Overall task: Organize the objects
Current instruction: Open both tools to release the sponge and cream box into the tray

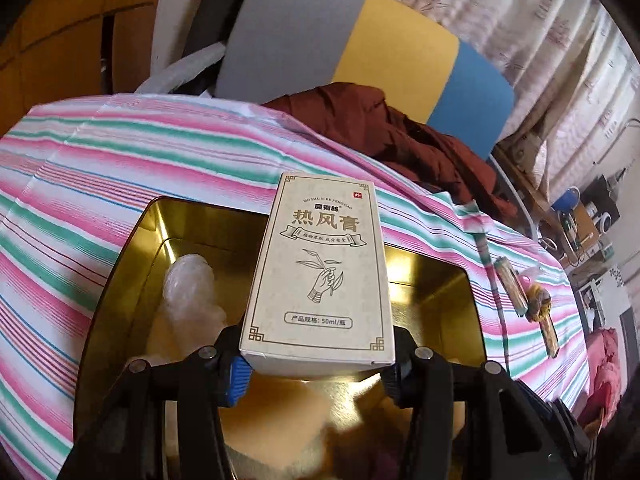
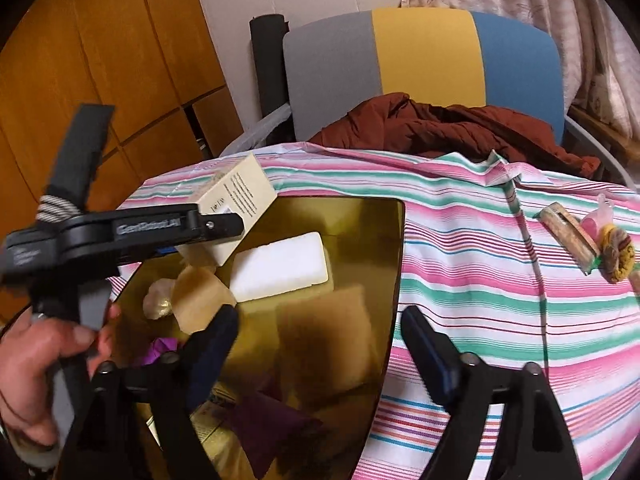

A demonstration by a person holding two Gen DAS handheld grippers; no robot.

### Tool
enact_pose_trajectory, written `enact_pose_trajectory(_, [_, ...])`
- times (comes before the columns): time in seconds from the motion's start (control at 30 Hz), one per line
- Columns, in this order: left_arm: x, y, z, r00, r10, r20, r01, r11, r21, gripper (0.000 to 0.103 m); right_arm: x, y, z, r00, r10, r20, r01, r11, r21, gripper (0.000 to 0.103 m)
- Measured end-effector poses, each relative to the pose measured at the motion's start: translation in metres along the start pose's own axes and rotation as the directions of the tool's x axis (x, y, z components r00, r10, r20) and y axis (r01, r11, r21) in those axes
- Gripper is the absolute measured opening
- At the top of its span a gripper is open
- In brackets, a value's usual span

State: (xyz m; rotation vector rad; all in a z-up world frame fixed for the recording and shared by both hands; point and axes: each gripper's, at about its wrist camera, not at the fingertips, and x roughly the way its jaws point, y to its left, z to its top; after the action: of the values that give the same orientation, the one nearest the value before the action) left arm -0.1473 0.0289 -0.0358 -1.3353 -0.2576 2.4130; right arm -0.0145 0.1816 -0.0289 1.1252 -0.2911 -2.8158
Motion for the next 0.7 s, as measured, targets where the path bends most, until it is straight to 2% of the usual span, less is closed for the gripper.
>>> enact_pose_trajectory(0.17, [0.006,0.008,0.003,0.999,0.022,-0.025,-0.022,0.999,-0.036,0.056,-0.013,-0.007,-0.005,1.000,0.013,0.023,-0.014,0.999,0.048,0.089])
enact_pose_trajectory(0.23, [0.004,0.012,0.003,0.999,0.028,-0.020,-0.029,0.998,-0.061,0.065,-0.017,-0.010,-0.008,0.999,0.017,0.027,-0.019,0.998,0.066,0.090])
enact_pose_trajectory(0.33, [-0.009,0.016,0.002,0.999,0.048,0.021,-0.046,0.995,-0.089,0.073,-0.019,-0.015,-0.010,0.999,0.018,0.028,-0.020,0.996,0.082,0.090])
enact_pose_trajectory(0.5, [-0.039,0.020,0.000,0.980,0.147,0.137,-0.130,0.983,-0.128,0.074,-0.024,-0.024,-0.013,0.999,0.012,0.035,-0.016,0.994,0.112,0.090])
enact_pose_trajectory(0.7, [-0.054,0.022,-0.004,0.982,0.105,0.154,-0.076,0.981,-0.181,0.074,-0.032,-0.034,-0.015,0.999,0.007,0.050,-0.014,0.990,0.138,0.090])
